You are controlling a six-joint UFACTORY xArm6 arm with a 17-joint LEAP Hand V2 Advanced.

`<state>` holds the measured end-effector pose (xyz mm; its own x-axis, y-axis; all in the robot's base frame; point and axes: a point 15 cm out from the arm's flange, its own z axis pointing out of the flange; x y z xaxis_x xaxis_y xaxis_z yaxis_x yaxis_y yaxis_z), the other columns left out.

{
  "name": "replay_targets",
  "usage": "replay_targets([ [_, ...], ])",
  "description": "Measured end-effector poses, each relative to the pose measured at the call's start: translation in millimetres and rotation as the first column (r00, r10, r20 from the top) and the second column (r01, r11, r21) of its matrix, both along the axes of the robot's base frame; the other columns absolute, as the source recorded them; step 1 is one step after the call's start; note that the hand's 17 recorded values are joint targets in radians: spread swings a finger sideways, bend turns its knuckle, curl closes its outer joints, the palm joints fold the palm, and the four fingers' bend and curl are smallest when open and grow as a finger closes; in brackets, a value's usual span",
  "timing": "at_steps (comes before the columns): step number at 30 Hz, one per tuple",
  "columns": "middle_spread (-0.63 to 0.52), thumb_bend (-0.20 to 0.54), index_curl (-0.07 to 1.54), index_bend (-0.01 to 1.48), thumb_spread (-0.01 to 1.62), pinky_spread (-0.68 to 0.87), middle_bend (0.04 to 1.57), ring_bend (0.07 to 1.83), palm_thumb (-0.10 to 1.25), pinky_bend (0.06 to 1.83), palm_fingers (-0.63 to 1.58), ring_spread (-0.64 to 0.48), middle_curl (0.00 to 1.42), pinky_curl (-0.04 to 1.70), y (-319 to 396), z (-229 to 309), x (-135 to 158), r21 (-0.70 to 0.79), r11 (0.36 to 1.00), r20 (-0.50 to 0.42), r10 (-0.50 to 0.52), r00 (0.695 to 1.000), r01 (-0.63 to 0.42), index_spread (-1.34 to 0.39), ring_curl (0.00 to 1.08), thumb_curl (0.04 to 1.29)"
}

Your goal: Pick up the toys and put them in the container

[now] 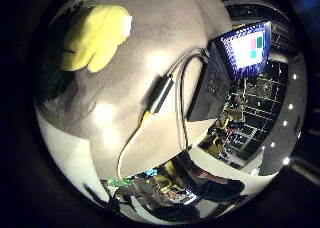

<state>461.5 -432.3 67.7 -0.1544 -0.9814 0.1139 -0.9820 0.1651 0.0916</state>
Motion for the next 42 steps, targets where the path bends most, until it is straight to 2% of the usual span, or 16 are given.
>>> replay_targets([
  [2,-0.16,-0.016,0.50,0.74,1.00,-0.41,0.86,1.07,0.67,0.94,1.51,-0.21,0.53,0.40,-3,1,-2,-0.001,1.000,0.002,-0.004,1.000,0.004,-0.34,0.44,0.34],
  [3,-0.15,-0.019,0.54,0.82,1.00,-0.39,0.91,1.12,0.68,1.00,1.46,-0.20,0.54,0.43,-5,3,-4,-0.002,1.000,0.002,-0.008,1.000,0.008,-0.32,0.46,0.34],
  [11,-0.11,-0.012,0.63,1.06,0.99,-0.28,1.15,1.32,0.81,1.22,1.33,-0.17,0.61,0.57,-8,38,-13,-0.007,1.000,-0.001,-0.027,1.000,0.027,-0.23,0.54,0.39],
  [18,-0.10,-0.021,0.64,1.13,0.99,-0.22,1.23,1.39,0.86,1.26,1.27,-0.16,0.60,0.66,2,98,-24,-0.004,0.998,-0.005,-0.055,0.998,0.055,-0.19,0.55,0.44],
  [24,-0.10,-0.022,0.63,1.16,0.99,-0.22,1.26,1.40,0.86,1.24,1.25,-0.16,0.58,0.70,30,197,-15,-0.058,0.998,0.068,-0.034,0.997,0.038,-0.19,0.54,0.45],
  [27,-0.10,-0.023,0.63,1.16,0.99,-0.22,1.26,1.41,0.86,1.24,1.25,-0.16,0.58,0.71,68,246,-11,-0.067,0.998,0.091,-0.008,0.996,0.014,-0.18,0.54,0.45],
  [32,-0.10,-0.023,0.62,1.17,1.00,-0.22,1.27,1.41,0.85,1.22,1.25,-0.16,0.58,0.74,159,294,-11,-0.001,0.999,0.103,0.051,0.993,-0.052,-0.18,0.54,0.45],
  [42,-0.10,-0.022,0.61,1.18,1.01,-0.23,1.29,1.42,0.83,1.19,1.25,-0.16,0.57,0.79,359,311,-2,0.077,0.970,0.142,0.216,0.966,-0.229,-0.19,0.54,0.45],
])
